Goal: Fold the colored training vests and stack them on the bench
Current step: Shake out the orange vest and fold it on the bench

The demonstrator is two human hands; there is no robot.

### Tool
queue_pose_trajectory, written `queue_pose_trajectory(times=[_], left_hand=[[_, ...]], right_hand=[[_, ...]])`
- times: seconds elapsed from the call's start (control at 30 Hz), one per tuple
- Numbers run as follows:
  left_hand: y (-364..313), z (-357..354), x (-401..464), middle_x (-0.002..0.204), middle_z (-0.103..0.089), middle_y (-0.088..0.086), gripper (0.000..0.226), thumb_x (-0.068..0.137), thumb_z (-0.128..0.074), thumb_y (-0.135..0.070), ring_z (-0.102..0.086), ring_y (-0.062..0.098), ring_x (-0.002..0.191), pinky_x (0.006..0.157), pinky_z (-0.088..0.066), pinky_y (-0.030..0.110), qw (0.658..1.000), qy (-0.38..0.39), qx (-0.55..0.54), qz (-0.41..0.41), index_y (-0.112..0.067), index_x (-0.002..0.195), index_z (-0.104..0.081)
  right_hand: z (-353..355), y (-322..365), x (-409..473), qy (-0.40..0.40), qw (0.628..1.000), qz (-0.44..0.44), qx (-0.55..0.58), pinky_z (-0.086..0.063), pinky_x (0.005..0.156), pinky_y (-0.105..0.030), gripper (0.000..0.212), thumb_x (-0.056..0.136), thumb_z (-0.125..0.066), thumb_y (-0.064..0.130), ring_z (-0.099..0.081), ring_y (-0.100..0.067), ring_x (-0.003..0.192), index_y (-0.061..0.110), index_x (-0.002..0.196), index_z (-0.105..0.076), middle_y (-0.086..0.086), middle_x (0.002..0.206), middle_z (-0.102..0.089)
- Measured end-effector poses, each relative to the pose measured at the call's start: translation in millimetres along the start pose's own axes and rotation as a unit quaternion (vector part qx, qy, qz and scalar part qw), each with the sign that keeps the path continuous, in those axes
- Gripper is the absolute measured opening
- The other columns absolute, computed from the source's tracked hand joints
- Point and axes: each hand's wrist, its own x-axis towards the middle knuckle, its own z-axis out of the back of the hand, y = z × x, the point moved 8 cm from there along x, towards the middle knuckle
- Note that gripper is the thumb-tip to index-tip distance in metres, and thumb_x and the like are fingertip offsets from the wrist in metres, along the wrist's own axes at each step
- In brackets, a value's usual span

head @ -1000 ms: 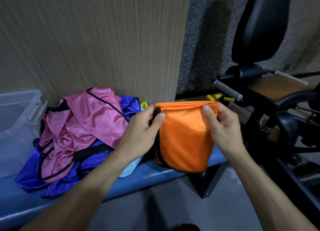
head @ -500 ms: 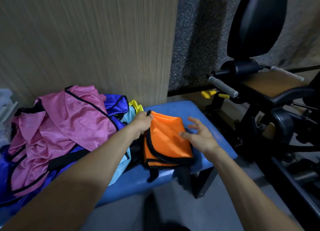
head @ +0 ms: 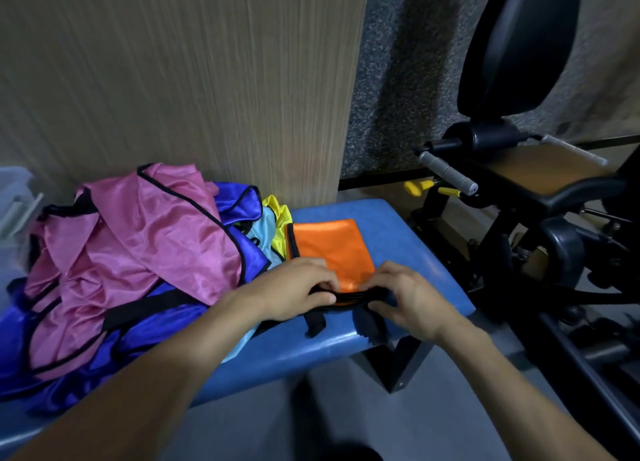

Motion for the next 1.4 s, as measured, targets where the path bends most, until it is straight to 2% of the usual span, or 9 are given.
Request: queue_pose_trajectory(times=[0.13,0.27,0.4,0.6,0.73,0.87,1.03,1.27,1.4], left_hand=[[10,7,-9,0.095,-0.054,-0.016,0.009,0.100,-0.061,-0.032,-0.054,-0.001,0.092,0.087,-0.047,0.027,0.997,-0.066,-0.043,0.026,-0.028,0.104,-0.068],[16,-5,-17,0.103,-0.051,-0.010,0.026,0.102,-0.054,-0.040,-0.053,0.004,0.099,0.093,-0.045,0.026,0.998,-0.025,-0.038,0.042,-0.036,0.127,-0.063],[8,-7,-21,0.104,-0.046,-0.014,0.031,0.103,-0.051,-0.045,-0.049,0.003,0.099,0.095,-0.046,0.032,0.999,0.000,-0.013,0.051,-0.038,0.132,-0.060],[-28,1,-21,0.140,-0.037,-0.012,0.054,0.091,-0.057,-0.058,-0.046,0.014,0.124,0.103,-0.043,0.036,0.993,-0.032,0.111,0.000,-0.038,0.139,-0.042],[-59,-12,-16,0.143,-0.040,-0.009,0.044,0.080,-0.059,-0.067,-0.034,0.017,0.133,0.107,-0.035,0.036,0.981,-0.082,0.168,-0.051,-0.033,0.108,-0.053],[-61,-31,-7,0.130,-0.050,-0.006,0.037,0.086,-0.056,-0.058,-0.048,0.022,0.118,0.096,-0.043,0.039,0.976,-0.093,0.197,-0.024,-0.024,0.101,-0.060],[-55,-31,-5,0.125,-0.053,-0.012,0.027,0.096,-0.046,-0.044,-0.051,0.016,0.112,0.095,-0.042,0.034,0.988,-0.113,0.105,0.015,-0.023,0.099,-0.063],[-37,-42,5,0.125,-0.051,-0.019,0.028,0.105,-0.044,-0.041,-0.050,0.012,0.116,0.101,-0.043,0.039,0.994,-0.065,-0.032,0.076,-0.025,0.106,-0.067],[-33,-37,5,0.116,-0.063,-0.014,0.025,0.102,-0.055,-0.035,-0.057,0.007,0.110,0.098,-0.046,0.036,0.986,-0.104,-0.101,0.084,-0.022,0.099,-0.076]], right_hand=[[4,14,-14,0.016,0.999,0.023,-0.017,-0.047,0.101,-0.040,0.048,0.083,-0.064,0.029,-0.055,-0.019,0.117,0.032,0.131,-0.060,0.009,0.130,-0.050],[0,38,-35,0.072,0.991,0.071,-0.082,-0.042,0.103,-0.033,0.059,0.077,-0.071,0.048,-0.039,-0.014,0.128,0.044,0.131,-0.048,0.015,0.149,-0.029],[-14,43,-46,0.074,0.978,0.078,-0.177,-0.040,0.107,-0.038,0.069,0.074,-0.078,0.053,-0.027,-0.017,0.139,0.040,0.132,-0.042,0.012,0.158,-0.019],[-6,38,-54,-0.030,0.969,0.073,-0.236,-0.046,0.073,-0.034,0.061,0.061,-0.081,0.050,-0.051,-0.019,0.097,0.029,0.107,-0.046,0.008,0.118,-0.046],[-14,22,-58,-0.049,0.969,0.064,-0.233,-0.045,0.067,-0.033,0.051,0.066,-0.079,0.047,-0.053,-0.018,0.086,0.028,0.103,-0.051,0.009,0.106,-0.050],[-17,19,-61,-0.119,0.968,0.080,-0.205,-0.050,0.062,-0.032,0.028,0.078,-0.064,0.046,-0.055,-0.018,0.079,0.027,0.098,-0.059,0.009,0.098,-0.056],[-14,17,-63,-0.150,0.973,0.079,-0.157,-0.053,0.063,-0.037,0.012,0.088,-0.062,0.034,-0.057,-0.018,0.076,0.027,0.096,-0.069,0.010,0.093,-0.060],[-2,32,-64,-0.186,0.973,0.116,-0.067,-0.050,0.085,-0.033,0.008,0.087,-0.067,0.020,-0.057,-0.021,0.108,0.018,0.095,-0.069,0.003,0.132,-0.057],[-7,35,-58,-0.172,0.977,0.121,0.014,-0.048,0.091,-0.033,0.007,0.086,-0.069,0.015,-0.058,-0.015,0.111,0.018,0.091,-0.066,0.012,0.127,-0.062]])
